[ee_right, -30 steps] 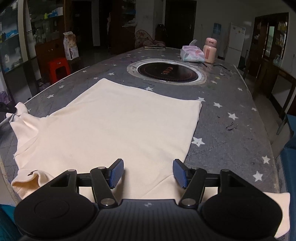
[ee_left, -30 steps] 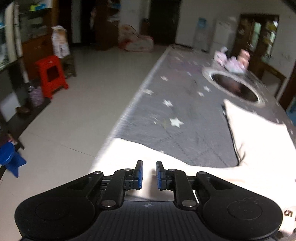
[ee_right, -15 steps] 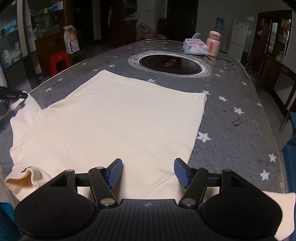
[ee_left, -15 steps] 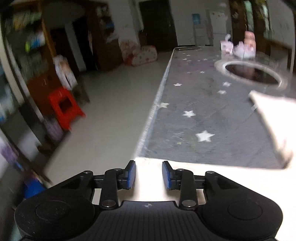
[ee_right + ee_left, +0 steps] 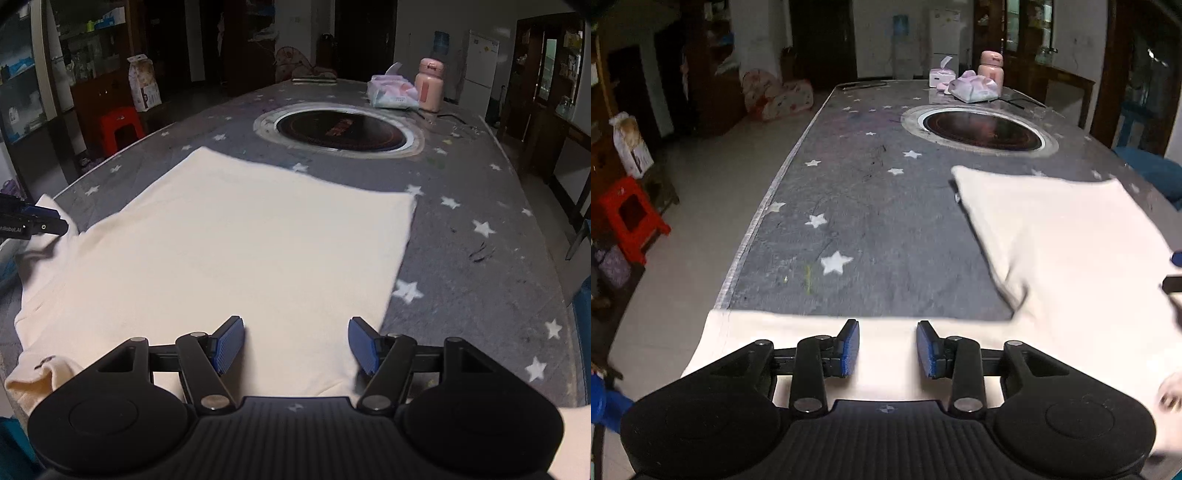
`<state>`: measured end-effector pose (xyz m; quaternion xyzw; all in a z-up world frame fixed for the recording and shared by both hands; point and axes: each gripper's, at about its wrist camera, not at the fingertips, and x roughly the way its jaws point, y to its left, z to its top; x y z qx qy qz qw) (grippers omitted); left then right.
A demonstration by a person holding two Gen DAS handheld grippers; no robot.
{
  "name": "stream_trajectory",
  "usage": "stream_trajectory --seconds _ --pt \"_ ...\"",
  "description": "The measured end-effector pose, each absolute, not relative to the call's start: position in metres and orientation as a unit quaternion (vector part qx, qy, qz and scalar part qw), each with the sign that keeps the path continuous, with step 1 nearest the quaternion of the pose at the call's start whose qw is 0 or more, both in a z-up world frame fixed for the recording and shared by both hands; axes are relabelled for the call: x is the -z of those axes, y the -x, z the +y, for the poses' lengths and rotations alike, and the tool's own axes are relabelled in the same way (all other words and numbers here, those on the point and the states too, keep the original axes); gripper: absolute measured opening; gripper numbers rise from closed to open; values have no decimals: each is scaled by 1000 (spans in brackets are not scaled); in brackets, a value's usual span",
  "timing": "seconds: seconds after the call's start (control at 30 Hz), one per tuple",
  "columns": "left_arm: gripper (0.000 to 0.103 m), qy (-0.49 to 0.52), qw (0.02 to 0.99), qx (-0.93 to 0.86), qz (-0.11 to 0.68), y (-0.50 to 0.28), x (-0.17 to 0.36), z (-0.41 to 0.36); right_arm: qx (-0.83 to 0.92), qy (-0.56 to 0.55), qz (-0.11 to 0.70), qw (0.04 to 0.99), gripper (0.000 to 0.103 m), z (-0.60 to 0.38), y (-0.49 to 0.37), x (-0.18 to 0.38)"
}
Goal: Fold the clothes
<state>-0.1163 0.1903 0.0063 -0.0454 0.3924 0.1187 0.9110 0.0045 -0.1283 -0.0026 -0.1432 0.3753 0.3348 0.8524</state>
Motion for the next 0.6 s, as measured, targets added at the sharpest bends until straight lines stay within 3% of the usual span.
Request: stream_trajectory --seconds 0.23,0.6 --pt "42 43 916 -94 388 49 -20 172 -308 102 385 864 59 -142 -48 -6" --pt "42 20 907 -74 414 -48 -3 165 -283 34 412 866 39 -145 -128 -2"
